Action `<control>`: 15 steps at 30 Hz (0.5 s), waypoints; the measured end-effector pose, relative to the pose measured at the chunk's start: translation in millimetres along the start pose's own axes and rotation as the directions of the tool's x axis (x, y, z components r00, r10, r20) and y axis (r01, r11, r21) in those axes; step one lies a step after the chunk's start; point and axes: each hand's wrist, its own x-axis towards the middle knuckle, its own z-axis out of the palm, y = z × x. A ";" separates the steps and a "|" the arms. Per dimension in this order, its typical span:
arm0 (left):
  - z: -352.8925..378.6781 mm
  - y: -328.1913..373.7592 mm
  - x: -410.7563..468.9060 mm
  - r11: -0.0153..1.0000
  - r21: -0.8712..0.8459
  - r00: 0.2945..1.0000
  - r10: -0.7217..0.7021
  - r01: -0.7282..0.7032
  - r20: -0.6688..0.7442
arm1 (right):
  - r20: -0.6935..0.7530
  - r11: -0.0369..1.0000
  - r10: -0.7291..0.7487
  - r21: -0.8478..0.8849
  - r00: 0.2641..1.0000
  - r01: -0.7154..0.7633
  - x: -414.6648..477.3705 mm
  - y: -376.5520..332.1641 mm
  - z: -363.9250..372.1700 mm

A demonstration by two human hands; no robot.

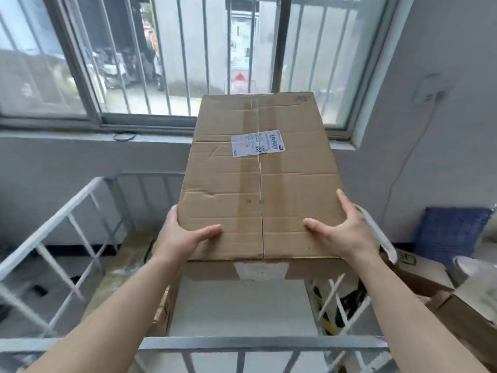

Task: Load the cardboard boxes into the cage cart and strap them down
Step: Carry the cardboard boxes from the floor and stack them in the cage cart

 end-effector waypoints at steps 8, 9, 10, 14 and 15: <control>-71.6 -54.3 23.4 0.987 -0.106 0.971 -0.138 0.119 -0.197 | 0.223 0.990 -0.127 -0.031 0.966 0.138 41.6 -68.2 103.7; -77.6 -62.8 27.3 0.984 -0.112 0.964 -0.158 0.137 -0.212 | 0.252 0.989 -0.129 -0.040 0.959 0.143 45.4 -73.1 117.4; -84.9 -72.7 32.7 0.981 -0.112 0.956 -0.181 0.158 -0.231 | 0.284 0.987 -0.130 -0.051 0.950 0.150 49.4 -78.9 133.7; -104.7 -100.9 44.0 0.964 -0.123 0.929 -0.261 0.236 -0.263 | 0.370 0.983 -0.123 -0.083 0.921 0.165 56.4 -91.5 182.8; -110.9 -109.1 47.4 0.957 -0.133 0.920 -0.286 0.259 -0.268 | 0.394 0.979 -0.125 -0.098 0.910 0.177 58.0 -96.3 195.9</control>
